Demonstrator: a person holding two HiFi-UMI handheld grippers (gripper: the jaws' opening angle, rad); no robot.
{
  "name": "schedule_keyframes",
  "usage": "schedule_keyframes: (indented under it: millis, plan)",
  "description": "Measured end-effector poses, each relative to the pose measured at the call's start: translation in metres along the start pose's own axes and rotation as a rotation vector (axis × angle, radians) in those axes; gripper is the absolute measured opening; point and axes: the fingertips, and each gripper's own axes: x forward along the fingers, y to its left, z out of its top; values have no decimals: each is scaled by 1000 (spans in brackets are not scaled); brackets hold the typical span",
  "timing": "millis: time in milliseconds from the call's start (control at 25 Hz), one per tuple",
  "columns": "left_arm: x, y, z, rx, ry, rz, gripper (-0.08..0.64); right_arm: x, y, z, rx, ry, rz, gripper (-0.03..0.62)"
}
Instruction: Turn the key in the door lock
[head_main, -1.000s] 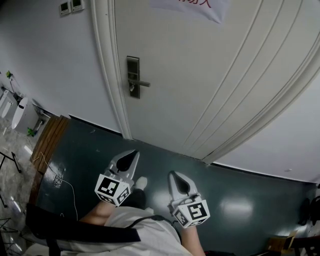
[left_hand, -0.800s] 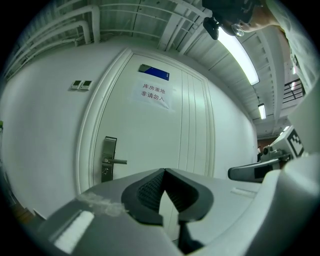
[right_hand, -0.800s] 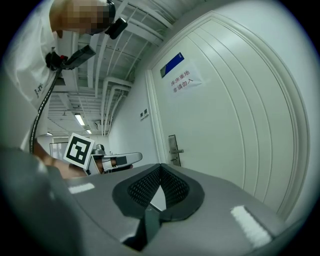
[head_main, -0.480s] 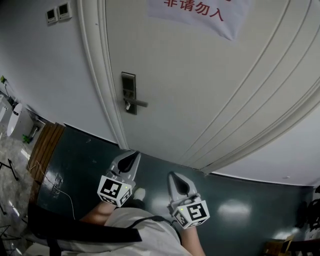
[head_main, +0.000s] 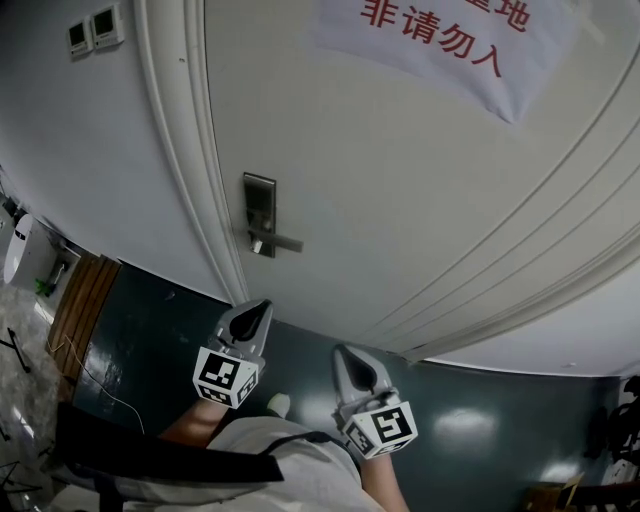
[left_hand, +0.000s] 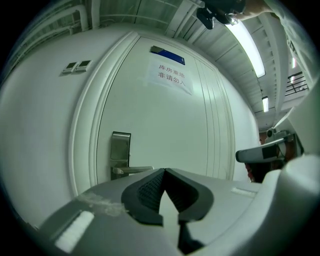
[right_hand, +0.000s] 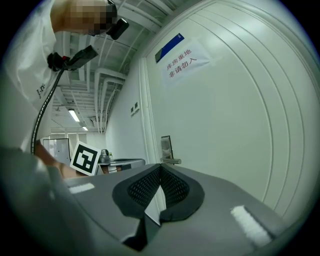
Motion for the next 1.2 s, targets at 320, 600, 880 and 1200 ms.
schedule_keyframes:
  millis: [320,600,880,1200]
  plan:
    - [28,38,-9,25,19,20,22,48,-7,0,-5,20,29,9]
    - [42,47,-10,36,32,53,26,69,-16,3,2,26,83,9]
    - [53,45,-6,71,34,141,26,76,-35,12,-14,36,177,9]
    - [64,41,-19,249,103,222,40,81,-50,19,-19,52,286,9]
